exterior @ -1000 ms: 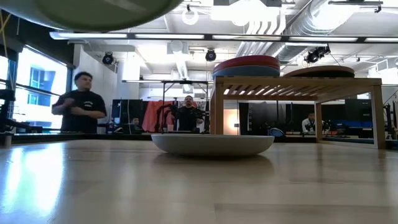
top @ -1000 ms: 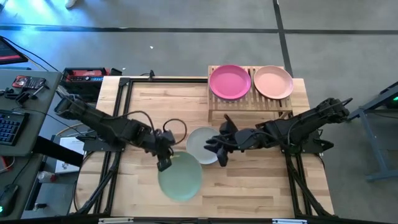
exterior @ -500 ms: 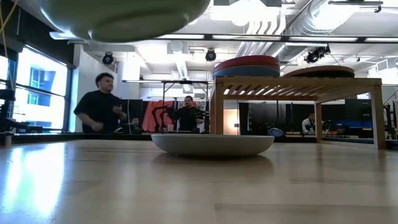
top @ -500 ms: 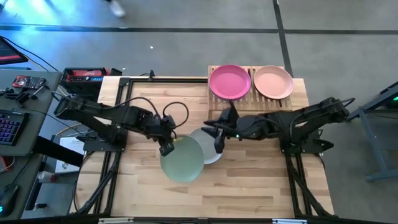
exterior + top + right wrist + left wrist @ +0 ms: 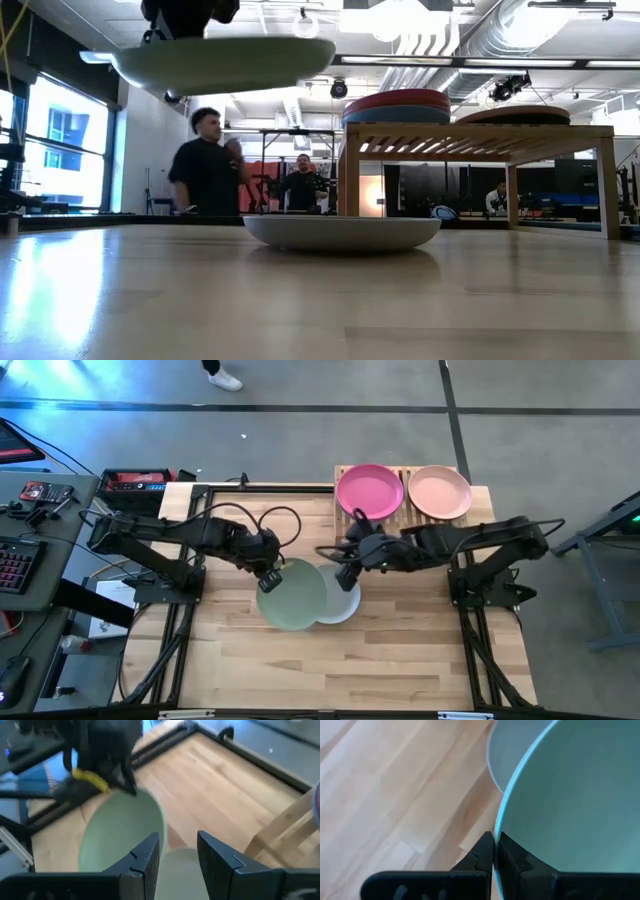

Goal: Place and stack plates onto a shelf
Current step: Stack the green plate on top of the brown plate on the shelf

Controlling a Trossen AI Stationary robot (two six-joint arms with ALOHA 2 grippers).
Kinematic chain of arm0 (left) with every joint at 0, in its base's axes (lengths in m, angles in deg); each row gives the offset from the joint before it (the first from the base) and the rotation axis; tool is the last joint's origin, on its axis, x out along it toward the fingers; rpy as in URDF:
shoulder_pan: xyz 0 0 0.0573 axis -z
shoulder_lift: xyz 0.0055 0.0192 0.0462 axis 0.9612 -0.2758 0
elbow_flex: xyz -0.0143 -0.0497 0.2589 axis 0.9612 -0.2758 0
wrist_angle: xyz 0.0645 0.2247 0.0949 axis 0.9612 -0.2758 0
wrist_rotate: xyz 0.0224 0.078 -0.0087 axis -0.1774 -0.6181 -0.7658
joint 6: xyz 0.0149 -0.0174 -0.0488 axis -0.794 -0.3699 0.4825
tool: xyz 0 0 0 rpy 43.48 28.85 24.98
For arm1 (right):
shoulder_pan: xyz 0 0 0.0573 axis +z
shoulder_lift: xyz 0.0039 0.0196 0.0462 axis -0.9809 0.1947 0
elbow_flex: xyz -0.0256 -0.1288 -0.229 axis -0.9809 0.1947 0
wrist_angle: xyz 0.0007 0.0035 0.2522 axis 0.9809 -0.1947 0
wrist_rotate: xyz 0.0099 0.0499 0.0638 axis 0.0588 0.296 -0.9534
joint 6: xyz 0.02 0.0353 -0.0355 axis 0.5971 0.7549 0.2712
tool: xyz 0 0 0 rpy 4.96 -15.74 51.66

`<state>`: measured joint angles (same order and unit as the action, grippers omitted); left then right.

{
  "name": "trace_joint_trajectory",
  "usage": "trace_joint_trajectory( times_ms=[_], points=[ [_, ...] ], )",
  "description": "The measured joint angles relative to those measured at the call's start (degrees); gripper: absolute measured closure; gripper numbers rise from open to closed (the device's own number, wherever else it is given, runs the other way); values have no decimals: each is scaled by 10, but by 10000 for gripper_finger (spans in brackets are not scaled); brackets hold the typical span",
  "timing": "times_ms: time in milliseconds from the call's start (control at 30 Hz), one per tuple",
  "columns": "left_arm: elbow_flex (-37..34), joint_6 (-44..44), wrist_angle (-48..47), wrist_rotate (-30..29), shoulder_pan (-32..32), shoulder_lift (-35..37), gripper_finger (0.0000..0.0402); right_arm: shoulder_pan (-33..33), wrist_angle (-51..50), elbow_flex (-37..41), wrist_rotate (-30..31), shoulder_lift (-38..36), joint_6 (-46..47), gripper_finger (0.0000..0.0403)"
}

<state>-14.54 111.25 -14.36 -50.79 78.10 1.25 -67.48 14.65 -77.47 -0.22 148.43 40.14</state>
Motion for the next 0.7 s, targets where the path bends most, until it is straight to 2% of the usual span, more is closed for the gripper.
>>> trace_joint_trajectory(
  times_ms=[467, 700],
  points=[
    [0, 3, -2, -6, -15, 0, 401, 1, -25, -2, -64, 60, 92, 289],
    [0, 15, -2, -7, -15, 0, 401, 5, -34, -2, -81, 89, 109, 289]
  ],
)
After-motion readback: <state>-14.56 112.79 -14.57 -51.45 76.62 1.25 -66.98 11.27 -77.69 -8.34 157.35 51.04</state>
